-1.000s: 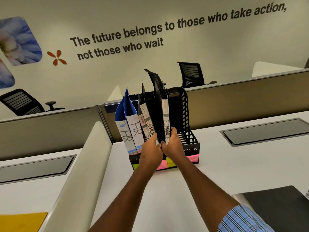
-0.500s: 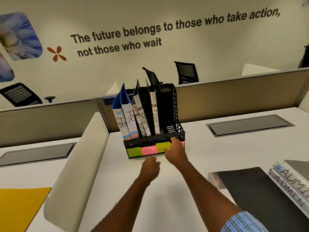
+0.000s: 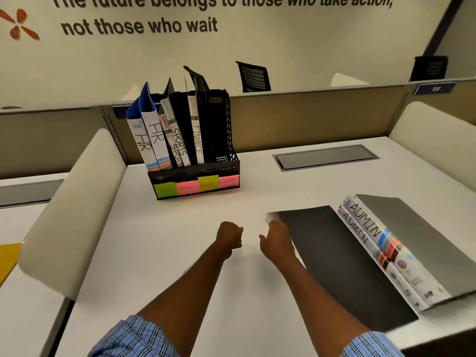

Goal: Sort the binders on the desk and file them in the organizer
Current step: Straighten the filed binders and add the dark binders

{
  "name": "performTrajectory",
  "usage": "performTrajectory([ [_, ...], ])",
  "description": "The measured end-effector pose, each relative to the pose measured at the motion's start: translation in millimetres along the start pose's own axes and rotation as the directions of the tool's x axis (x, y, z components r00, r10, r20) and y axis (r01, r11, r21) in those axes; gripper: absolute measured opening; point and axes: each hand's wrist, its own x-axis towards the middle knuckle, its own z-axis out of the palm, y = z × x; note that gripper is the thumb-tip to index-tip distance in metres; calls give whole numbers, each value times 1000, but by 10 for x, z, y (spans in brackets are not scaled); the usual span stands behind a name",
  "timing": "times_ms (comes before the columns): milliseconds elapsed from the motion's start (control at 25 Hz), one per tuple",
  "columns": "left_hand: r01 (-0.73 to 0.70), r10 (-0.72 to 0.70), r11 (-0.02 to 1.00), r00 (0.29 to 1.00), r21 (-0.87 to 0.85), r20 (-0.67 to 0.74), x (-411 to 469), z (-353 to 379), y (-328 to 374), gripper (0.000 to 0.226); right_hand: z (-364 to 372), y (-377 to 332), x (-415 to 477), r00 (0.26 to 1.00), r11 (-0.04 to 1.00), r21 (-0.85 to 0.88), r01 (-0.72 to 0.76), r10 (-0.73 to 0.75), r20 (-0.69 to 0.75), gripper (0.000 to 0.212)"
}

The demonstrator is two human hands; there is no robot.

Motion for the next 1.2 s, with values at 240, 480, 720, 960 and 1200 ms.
performTrajectory([
  [240, 30, -29, 999, 999, -29, 33, -98, 466, -198, 9, -140, 438, -386, 996, 996, -52, -77, 74, -56, 47],
  [480, 75, -76, 996, 997, 39, 13, -95, 857, -300, 11, -223, 731, -668, 944, 899, -310, -308, 329, 18, 90],
  [720, 119, -116, 992, 991, -40, 68, -58, 990, -294, 35, -249, 636, -650, 869, 868, -393, -303, 421, 260, 91],
  [960, 293, -225, 886, 949, -360, 219, -17, 874, -236, 50, -284, 394, -729, 930, 906, -394, -152, 267, 253, 61],
  [1200, 314, -188, 843, 932, -436, 308, 32, 552, 123, 43, -455, -50, -727, 996, 982, -186, -34, 49, 79, 44],
])
